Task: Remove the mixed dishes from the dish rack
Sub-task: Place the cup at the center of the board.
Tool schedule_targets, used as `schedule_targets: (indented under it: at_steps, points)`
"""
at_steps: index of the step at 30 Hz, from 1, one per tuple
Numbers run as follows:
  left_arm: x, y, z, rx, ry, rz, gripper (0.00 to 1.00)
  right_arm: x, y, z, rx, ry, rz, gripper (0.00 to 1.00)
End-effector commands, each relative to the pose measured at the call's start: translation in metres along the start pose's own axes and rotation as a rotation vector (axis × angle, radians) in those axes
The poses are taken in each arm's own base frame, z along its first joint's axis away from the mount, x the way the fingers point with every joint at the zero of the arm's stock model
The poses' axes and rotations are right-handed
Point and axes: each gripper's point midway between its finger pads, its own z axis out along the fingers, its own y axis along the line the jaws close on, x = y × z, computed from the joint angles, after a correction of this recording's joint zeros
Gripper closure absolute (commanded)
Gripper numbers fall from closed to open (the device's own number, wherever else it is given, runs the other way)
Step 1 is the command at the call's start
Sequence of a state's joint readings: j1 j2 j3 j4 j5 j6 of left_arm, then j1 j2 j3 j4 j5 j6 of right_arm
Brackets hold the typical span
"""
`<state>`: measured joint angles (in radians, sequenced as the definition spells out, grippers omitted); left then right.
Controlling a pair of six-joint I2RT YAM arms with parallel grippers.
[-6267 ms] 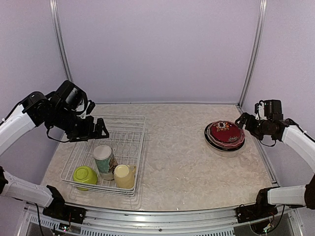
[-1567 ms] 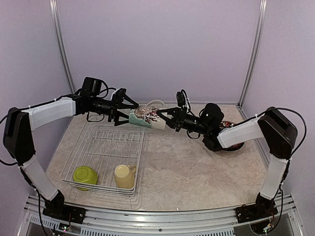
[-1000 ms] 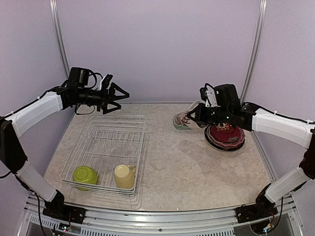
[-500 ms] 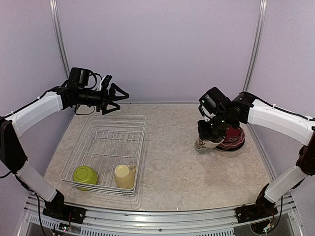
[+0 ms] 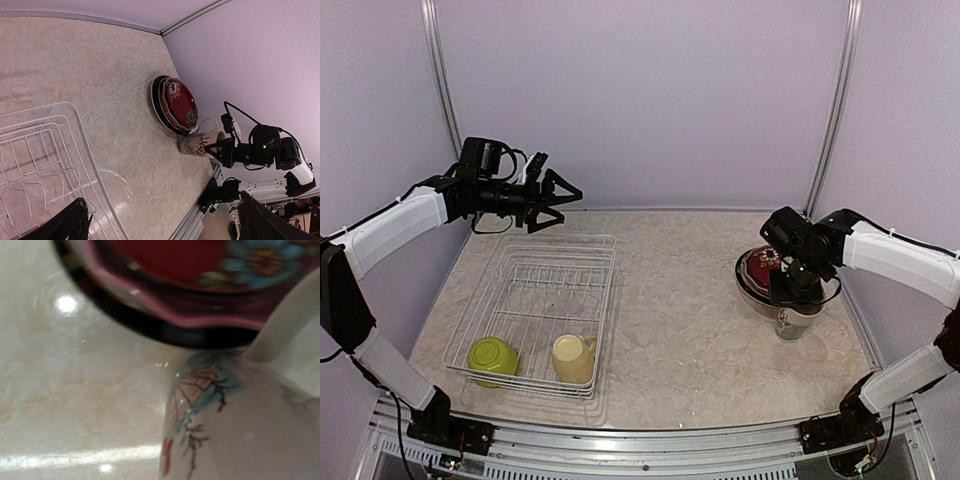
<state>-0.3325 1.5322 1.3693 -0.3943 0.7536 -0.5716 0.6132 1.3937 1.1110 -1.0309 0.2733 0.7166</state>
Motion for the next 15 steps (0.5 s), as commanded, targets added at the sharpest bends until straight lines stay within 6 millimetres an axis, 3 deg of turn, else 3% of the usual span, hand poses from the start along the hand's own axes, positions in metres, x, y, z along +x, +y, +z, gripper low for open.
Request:
schedule_targets:
  at_steps: [1,15]
  points:
    - [-0.003,-0.009,-0.007,0.009,-0.011,0.02,0.01,-0.012,-0.021,-0.018,-0.023,-0.087,0.08,1.0]
    - [-0.003,-0.008,-0.007,0.009,-0.007,0.011,0.01,0.004,-0.04,0.008,-0.005,-0.032,0.119,1.0]
